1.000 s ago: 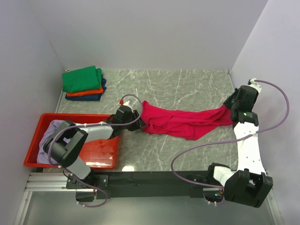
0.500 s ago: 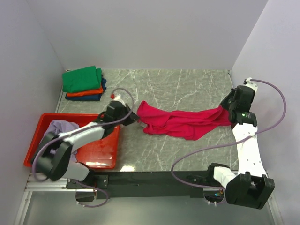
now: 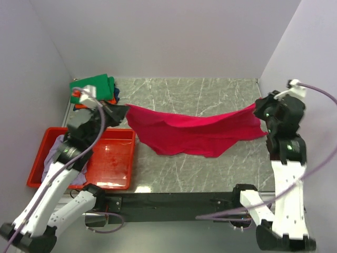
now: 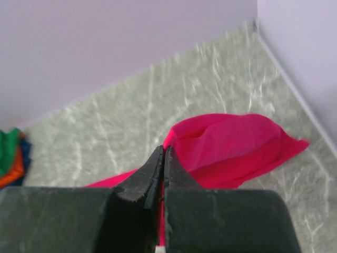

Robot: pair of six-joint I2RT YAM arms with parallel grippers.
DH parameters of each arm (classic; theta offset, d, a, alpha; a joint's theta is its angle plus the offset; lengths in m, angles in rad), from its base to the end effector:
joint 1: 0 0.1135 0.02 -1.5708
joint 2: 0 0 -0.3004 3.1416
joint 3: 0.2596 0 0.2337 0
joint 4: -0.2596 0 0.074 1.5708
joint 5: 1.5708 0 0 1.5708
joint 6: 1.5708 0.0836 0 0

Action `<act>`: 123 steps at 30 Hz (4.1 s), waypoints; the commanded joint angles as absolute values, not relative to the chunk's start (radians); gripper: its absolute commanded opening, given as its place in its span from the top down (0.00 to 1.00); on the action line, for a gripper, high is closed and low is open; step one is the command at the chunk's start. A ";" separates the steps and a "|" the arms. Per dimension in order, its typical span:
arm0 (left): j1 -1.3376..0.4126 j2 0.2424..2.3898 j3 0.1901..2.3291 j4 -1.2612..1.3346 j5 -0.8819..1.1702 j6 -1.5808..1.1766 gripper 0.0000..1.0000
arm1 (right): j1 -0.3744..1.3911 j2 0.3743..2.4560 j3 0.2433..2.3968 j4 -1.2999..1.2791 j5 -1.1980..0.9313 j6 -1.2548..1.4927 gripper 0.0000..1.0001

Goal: Fold and stack the t-shirts
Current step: Flatten the tshirt out

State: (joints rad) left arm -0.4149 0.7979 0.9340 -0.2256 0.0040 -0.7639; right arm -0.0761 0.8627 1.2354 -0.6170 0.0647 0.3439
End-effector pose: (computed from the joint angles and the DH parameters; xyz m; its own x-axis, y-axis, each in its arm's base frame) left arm 0.1672 -0.0740 0.4045 -0.3404 -0.6059 -0.7190 0.2372 0.6846 -0.6892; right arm 0.1650 -0.0180 0.4417 -0.1804 0.3512 -0.9188 0.2116 0.9261 0.3124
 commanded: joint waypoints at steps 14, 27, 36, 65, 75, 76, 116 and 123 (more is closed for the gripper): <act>-0.407 0.652 1.621 -0.577 -0.072 -0.627 0.99 | -0.052 0.675 1.911 -0.914 0.112 0.334 1.00; -0.408 0.765 1.706 -0.554 0.017 -0.604 1.00 | -0.052 0.735 1.941 -0.876 0.132 0.336 1.00; -0.407 1.023 1.630 -0.473 0.003 -0.561 0.99 | -0.055 0.888 1.638 -0.681 0.224 0.337 1.00; -0.239 0.974 1.819 -0.537 0.330 -0.585 0.99 | -0.130 0.876 1.874 -0.752 0.175 0.324 1.00; -0.239 0.887 1.891 -0.588 0.347 -0.600 0.99 | -0.130 0.818 2.074 -0.894 0.203 0.314 1.00; -0.239 0.891 1.887 -0.578 0.356 -0.609 0.99 | -0.130 0.819 2.066 -0.885 0.199 0.314 1.00; -0.069 1.252 1.484 0.015 0.772 -0.831 0.99 | -0.290 1.209 1.728 -0.533 0.006 0.333 1.00; -0.260 1.023 0.864 0.072 0.543 -0.771 1.00 | -0.331 1.132 1.237 -0.376 0.054 0.345 1.00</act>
State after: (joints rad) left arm -0.1856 1.0878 1.0412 -0.0040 0.6647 -0.8055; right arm -0.3115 1.1423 1.3594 -0.4889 0.0334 0.3363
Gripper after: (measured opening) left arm 0.022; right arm 0.010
